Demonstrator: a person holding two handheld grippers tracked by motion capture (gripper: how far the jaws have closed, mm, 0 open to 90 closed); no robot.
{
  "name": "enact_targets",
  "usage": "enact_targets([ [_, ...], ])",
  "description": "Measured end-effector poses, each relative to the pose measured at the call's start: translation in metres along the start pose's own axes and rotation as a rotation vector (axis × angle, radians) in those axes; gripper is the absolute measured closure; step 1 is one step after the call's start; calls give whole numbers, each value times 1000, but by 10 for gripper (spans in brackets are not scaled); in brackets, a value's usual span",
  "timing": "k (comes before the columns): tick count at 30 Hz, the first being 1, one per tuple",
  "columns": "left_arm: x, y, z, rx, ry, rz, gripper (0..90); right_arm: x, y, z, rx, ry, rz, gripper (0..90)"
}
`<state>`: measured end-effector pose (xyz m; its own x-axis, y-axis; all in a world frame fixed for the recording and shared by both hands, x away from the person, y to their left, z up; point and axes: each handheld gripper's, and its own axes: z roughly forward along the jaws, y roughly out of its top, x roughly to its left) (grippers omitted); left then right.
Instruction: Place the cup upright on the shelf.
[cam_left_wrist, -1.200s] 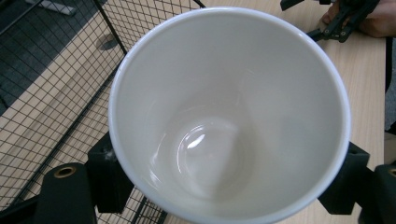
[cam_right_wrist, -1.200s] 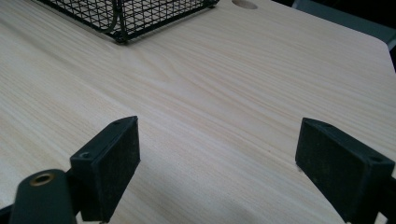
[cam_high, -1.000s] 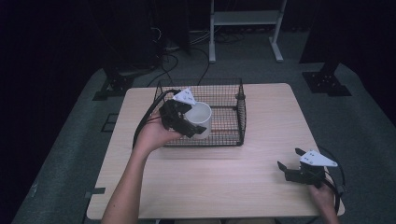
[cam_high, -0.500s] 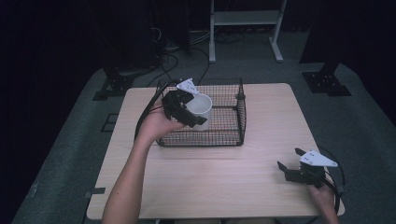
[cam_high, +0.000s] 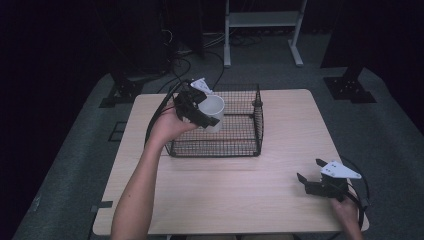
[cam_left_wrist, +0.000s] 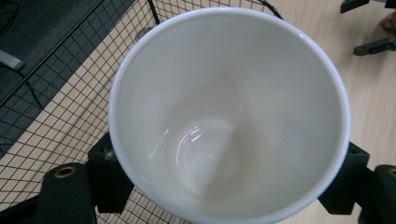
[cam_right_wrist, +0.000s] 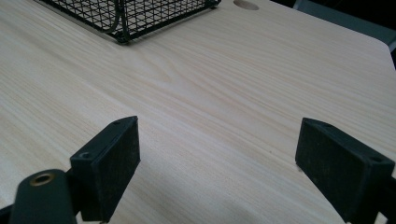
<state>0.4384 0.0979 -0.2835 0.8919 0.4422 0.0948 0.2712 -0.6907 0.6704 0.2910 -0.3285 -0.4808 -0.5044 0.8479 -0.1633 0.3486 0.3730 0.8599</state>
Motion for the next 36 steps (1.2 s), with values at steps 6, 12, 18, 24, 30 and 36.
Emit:
enact_targets([
  [6, 7, -1, 12, 18, 12, -11, 215, 0, 0, 0, -1, 1, -3, 131],
  [12, 14, -2, 25, 24, 6, -32, 215, 0, 0, 0, -3, 4, -5, 131],
  [18, 23, -2, 43, 49, -1, -53, 215, 0, 0, 0, -2, 7, -3, 131],
  [24, 30, -5, 58, 61, -5, -69, 215, 0, 0, 0, -3, 8, -1, 131],
  [30, 35, -7, 72, 71, -12, -91, 215, -1, 0, 0, 0, 5, 5, 131],
  [36, 40, -11, 83, 85, -7, -104, 215, -1, 0, 0, 0, 4, 6, 131],
])
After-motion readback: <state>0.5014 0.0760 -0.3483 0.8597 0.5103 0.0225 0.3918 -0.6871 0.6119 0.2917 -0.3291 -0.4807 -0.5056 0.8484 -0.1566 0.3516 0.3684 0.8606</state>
